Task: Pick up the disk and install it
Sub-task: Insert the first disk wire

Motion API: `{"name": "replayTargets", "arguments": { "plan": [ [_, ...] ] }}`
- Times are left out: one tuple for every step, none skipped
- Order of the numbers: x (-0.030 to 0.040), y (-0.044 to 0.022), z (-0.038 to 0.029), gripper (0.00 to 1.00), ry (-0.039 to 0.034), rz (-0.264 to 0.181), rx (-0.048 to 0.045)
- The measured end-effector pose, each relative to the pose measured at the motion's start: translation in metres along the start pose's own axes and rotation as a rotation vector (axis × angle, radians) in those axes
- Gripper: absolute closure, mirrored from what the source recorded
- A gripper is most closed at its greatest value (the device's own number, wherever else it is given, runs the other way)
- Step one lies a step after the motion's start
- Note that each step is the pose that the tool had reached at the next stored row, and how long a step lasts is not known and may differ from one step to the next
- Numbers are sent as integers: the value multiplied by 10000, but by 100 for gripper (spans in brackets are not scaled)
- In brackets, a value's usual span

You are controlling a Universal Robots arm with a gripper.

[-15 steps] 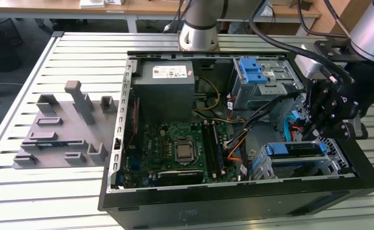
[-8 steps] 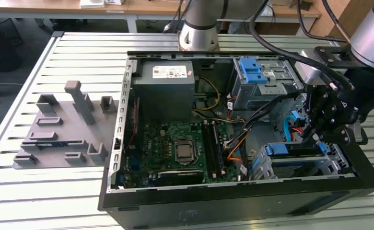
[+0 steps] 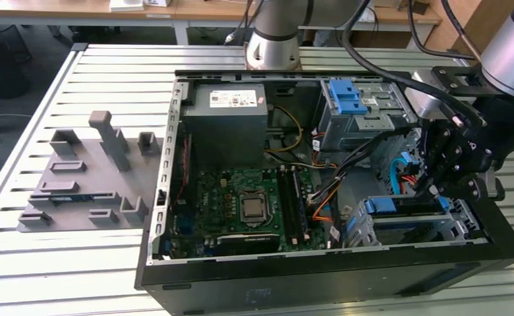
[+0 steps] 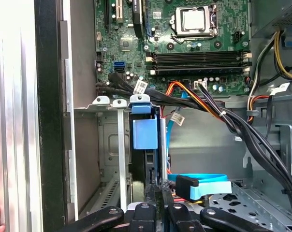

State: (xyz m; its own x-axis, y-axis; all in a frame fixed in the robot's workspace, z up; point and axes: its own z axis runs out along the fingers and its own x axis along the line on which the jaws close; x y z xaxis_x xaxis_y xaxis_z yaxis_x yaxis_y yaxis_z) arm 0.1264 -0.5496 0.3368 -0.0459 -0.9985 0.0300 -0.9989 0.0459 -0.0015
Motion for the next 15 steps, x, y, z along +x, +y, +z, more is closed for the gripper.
{"name": "replayTargets", "arguments": {
  "plan": [
    [1, 0, 1, 84, -2, 0, 0],
    [5, 0, 1, 84, -5, 0, 0],
    [7, 0, 2, 84, -7, 0, 0],
    [13, -1, 2, 84, -8, 0, 0],
    [14, -1, 2, 84, -9, 0, 0],
    [14, -1, 3, 84, -10, 0, 0],
    [15, -1, 3, 84, -10, 0, 0],
    [17, -1, 3, 84, -9, 1, 0],
    [18, -1, 3, 84, -9, 2, -2],
    [19, -1, 4, 84, -11, 3, -3],
    [19, -1, 4, 84, -11, 3, -5],
    [20, -1, 5, 84, -11, 2, -8],
    [20, -1, 6, 84, -11, 2, -11],
    [20, -1, 9, 84, -12, 2, -15],
    [20, -1, 11, 84, -13, 2, -18]
  ]
}}
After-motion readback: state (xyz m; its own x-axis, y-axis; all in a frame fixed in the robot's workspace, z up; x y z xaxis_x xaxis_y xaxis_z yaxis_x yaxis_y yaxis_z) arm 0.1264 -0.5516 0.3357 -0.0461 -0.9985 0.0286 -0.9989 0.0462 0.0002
